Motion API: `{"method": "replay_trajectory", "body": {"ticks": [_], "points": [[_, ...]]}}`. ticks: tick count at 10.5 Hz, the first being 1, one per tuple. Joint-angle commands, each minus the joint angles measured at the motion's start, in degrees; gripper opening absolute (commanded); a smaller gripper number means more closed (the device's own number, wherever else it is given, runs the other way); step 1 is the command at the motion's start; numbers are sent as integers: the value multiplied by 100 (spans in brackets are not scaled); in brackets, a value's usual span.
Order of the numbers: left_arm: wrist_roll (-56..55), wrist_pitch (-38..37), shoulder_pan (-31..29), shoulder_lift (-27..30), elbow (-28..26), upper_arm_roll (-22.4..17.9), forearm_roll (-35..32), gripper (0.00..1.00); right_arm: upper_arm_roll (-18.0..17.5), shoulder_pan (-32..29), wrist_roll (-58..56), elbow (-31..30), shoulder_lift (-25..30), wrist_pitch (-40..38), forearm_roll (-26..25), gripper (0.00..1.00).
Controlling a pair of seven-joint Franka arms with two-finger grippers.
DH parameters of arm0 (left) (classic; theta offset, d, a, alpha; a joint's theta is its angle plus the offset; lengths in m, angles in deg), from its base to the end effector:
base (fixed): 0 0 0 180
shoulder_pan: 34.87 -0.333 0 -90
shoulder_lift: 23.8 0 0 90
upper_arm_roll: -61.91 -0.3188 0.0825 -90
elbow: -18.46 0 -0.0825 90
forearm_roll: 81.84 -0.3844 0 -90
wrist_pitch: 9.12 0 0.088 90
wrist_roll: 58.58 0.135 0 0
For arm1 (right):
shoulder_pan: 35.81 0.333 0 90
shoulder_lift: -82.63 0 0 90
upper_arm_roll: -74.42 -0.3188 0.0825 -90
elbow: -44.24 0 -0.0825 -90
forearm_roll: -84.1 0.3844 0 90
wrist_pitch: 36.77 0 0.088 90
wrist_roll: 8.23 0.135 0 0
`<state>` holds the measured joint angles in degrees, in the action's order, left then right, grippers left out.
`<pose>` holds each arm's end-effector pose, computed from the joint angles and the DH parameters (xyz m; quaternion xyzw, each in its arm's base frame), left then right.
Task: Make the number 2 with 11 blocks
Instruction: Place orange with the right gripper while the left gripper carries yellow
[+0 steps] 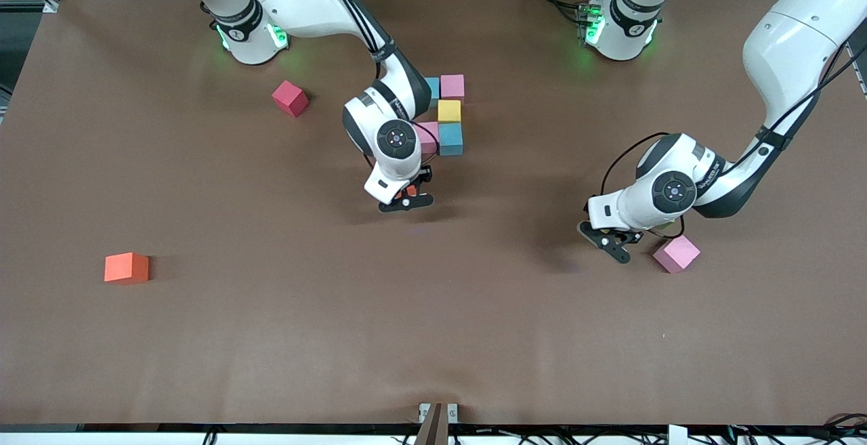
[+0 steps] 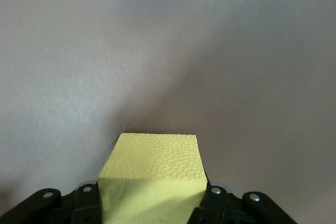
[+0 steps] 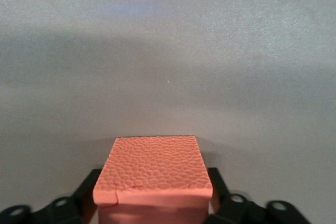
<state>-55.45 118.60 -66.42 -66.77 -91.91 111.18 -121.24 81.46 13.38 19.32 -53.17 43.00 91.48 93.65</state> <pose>0.5858 -0.1482 0.1739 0.9324 -0.3579 -0.0474 0.0173 0.4780 0.4504 0.1568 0.9938 0.0817 -0.0718 0.0239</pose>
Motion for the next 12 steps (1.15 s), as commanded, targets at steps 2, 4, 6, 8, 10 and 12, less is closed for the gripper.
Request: {"method": "replay_trajectory", "body": {"ticks": [2,4,6,8,10,12], "points": [[-154,-1,622,78,165,-31,-164,34,34,64,67,-156,201,51,38,100],[-155,-1,868,86,165,-13,-164,34,34,46,76,-164,341,42,38,100],[-155,-10,1062,95,165,5,-164,35,34,29,76,-173,456,-10,47,100],[-163,-1,1177,95,174,5,-173,36,34,11,67,-182,509,-19,38,100],[-181,-1,1308,95,174,5,-164,36,51,2,58,-182,579,-80,38,100],[-426,-1,1554,95,183,5,-164,36,60,-155,23,-182,737,-229,38,100]]}}
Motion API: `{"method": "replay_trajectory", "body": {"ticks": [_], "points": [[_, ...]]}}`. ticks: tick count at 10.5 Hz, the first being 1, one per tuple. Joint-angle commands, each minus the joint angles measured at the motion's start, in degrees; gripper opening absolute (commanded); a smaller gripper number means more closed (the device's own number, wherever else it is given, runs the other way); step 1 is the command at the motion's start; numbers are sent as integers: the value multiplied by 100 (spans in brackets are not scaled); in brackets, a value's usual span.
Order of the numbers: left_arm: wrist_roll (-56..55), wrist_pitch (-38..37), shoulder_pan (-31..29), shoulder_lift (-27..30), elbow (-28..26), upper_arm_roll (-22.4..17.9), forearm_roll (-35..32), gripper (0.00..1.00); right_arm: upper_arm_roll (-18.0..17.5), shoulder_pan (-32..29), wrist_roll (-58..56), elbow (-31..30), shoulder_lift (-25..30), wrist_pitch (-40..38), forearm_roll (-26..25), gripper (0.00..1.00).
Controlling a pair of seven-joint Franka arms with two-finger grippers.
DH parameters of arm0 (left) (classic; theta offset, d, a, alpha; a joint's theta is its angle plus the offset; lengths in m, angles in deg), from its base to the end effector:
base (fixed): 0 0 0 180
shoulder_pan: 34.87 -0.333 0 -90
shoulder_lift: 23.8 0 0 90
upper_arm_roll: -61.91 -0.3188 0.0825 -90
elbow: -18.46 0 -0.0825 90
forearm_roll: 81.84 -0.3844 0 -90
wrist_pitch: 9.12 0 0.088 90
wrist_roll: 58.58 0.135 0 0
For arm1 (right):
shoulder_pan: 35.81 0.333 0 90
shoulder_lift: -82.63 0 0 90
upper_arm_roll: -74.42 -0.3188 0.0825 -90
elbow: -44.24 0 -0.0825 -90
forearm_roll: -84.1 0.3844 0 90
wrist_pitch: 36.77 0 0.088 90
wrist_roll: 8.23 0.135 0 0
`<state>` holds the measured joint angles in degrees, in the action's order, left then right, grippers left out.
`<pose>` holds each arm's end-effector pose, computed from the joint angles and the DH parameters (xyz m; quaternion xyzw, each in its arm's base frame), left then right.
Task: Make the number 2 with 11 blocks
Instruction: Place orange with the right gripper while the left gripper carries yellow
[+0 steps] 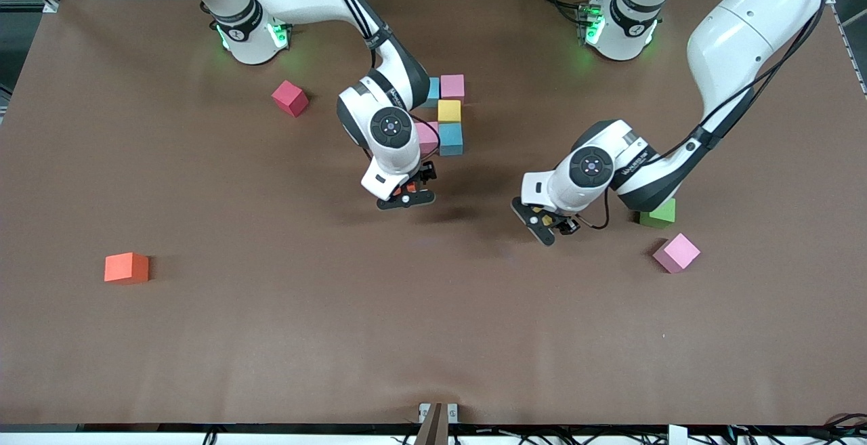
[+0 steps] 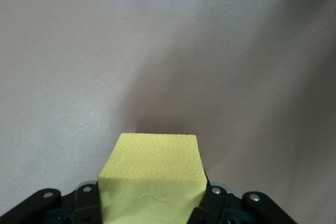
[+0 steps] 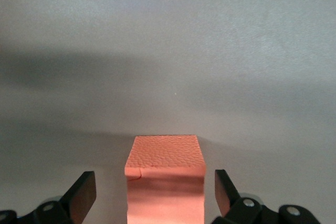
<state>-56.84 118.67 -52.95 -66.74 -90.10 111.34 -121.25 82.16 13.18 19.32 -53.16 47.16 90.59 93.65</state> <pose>0.5485 -0.2811 0.1851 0.8933 -0.4481 -0.0343 0.0110 0.4902 0.4504 0.2040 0.9958 0.0765 -0.0499 0.0048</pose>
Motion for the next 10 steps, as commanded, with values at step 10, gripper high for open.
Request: {"method": "replay_trajectory", "body": {"ticks": [10], "points": [[-385,-18,1865,48,457,-309,-181,36,8,-3261,-1960,221,603,-1213,-84,100]]}}
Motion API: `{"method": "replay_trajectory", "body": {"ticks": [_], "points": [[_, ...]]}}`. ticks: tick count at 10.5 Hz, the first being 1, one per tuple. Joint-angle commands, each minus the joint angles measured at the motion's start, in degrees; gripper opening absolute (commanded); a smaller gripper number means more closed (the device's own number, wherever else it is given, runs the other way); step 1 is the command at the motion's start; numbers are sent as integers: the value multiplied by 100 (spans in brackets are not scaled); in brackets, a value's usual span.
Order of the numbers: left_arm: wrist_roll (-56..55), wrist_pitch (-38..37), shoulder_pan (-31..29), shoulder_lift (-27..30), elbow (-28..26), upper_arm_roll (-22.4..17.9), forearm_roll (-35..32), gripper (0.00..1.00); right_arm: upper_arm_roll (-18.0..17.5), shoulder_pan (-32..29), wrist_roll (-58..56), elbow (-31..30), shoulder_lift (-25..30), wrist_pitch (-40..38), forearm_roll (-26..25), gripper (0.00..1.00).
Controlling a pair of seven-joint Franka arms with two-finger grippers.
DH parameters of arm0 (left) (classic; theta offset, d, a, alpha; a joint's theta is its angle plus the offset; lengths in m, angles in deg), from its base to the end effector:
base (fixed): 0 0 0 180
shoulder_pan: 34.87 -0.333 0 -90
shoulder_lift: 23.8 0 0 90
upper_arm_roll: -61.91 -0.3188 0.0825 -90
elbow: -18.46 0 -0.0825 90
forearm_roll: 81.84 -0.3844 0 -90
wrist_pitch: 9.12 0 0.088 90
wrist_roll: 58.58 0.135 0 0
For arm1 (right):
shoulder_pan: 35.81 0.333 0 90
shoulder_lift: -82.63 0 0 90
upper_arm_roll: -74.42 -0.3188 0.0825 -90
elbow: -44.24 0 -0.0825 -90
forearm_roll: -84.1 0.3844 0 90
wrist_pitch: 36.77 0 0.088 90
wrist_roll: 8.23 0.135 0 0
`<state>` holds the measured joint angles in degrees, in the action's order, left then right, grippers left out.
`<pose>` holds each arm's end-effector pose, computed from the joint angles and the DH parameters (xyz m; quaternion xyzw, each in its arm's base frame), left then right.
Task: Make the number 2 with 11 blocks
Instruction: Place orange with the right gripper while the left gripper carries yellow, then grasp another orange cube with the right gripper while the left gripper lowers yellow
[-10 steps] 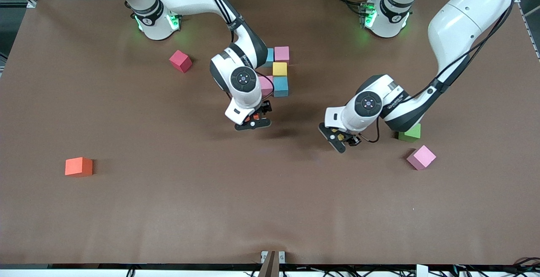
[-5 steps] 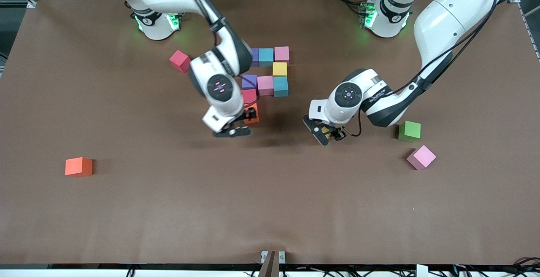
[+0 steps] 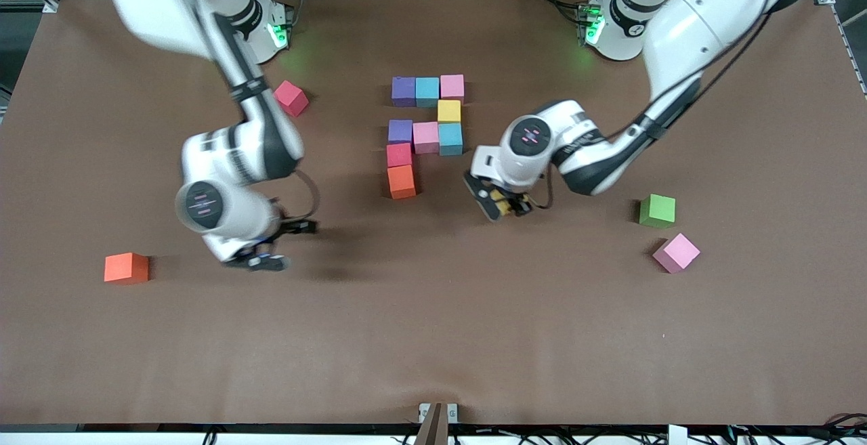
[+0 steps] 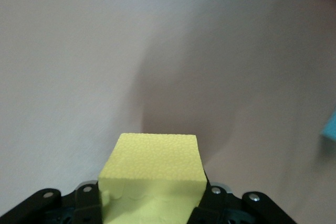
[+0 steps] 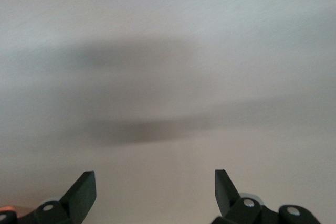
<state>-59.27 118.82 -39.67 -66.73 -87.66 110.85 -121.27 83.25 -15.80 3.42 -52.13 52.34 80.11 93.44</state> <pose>0.4899 -0.3984 0.1969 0.8546 -0.5189 -0.0177 0.0060 0.6377 0.1474 0.2588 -0.9955 0.0396 0.0853 0.0133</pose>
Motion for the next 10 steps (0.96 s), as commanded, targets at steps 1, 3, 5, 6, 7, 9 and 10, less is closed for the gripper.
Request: {"method": "replay_trajectory", "body": {"ticks": [1,3,5,6,7,9,10], "points": [[-89,-33,925,64,362,-514,-231,36,-101,-593,-644,231,85,-270,-177,100],[-71,-24,1314,21,522,-640,-503,36,-101,-1077,-1172,320,-2,-245,-195,100],[7,-24,1517,21,566,-640,-794,37,-101,-1516,-1576,496,-126,-254,-292,100],[86,-24,1604,21,557,-640,-829,37,-101,-1727,-1917,496,-144,-245,-370,100],[96,-15,1701,12,575,-640,-830,37,-101,-1894,-2269,505,-187,-210,-476,100],[122,81,1824,-84,662,-648,-821,37,-101,-2054,-2780,688,-301,-201,-494,100],[183,125,1834,-189,672,-657,-821,37,-101,-2150,-2956,707,-319,-201,-529,100]]}}
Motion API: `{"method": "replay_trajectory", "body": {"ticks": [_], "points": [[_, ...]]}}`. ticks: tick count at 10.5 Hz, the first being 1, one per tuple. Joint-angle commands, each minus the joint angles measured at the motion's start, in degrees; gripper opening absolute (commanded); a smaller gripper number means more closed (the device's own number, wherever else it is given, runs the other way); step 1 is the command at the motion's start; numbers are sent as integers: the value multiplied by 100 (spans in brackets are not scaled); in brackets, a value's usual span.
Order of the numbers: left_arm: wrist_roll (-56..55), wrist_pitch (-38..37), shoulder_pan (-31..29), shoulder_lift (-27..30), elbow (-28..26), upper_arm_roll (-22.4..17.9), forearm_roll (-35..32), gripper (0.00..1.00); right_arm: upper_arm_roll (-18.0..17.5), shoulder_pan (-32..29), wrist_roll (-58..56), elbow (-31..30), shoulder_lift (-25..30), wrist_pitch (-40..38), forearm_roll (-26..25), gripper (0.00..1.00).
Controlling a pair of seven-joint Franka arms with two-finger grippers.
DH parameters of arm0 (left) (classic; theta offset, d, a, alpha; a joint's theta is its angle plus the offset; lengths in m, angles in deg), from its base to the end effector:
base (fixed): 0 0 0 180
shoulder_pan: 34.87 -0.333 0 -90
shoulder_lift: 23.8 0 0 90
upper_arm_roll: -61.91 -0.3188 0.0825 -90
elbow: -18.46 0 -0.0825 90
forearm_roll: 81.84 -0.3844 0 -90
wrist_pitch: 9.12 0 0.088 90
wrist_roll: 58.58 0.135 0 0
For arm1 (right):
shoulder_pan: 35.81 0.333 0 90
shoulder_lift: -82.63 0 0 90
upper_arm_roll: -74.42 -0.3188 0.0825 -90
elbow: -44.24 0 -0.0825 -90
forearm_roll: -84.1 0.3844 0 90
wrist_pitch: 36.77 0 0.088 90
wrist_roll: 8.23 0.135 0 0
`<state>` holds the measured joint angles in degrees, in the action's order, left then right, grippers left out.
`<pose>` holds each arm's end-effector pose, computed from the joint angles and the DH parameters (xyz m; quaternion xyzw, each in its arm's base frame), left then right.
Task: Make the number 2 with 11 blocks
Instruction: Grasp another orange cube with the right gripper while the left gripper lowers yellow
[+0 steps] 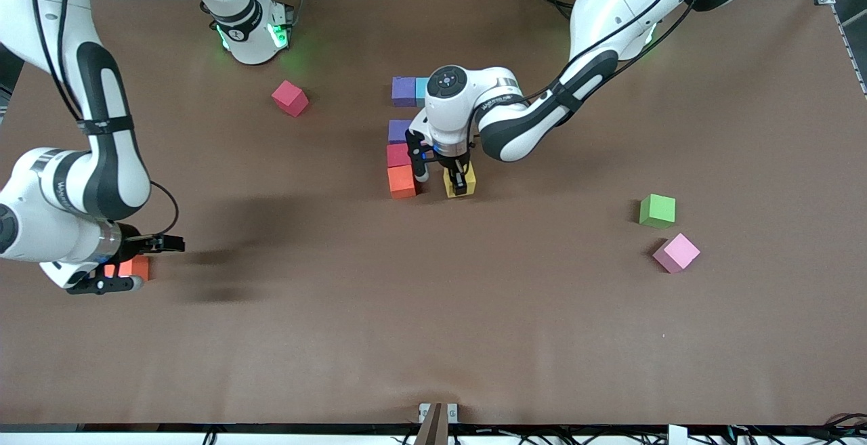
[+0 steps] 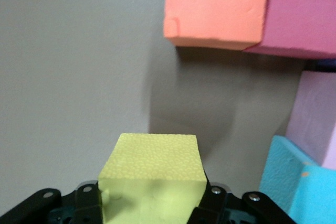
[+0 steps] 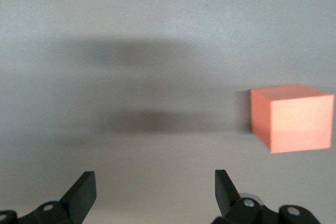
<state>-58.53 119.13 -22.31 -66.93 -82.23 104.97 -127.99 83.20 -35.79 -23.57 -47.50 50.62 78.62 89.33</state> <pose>0.4312 -0.5012 0.2000 -0.7765 0.6269 -0.0339 0.0544 0.6670 -0.0844 0.2717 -0.9967 -0.0435 0.0680 0.0130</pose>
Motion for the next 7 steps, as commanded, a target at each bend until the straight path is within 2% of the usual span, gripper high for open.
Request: {"method": "replay_trajectory", "body": {"ticks": [1,3,5,7], "points": [[196,155,237,-196,181,-139,-157,37,-96,-282,-563,253,-209,-52,-328,100],[249,165,509,-257,321,-376,-122,37,-96,-659,-1257,532,-454,-26,-506,100],[311,173,537,-477,523,-377,-96,37,-105,-1028,-2021,745,-753,245,-497,100],[373,173,546,-565,655,-377,-78,37,-105,-1214,-2183,746,-903,658,-488,100]]}}
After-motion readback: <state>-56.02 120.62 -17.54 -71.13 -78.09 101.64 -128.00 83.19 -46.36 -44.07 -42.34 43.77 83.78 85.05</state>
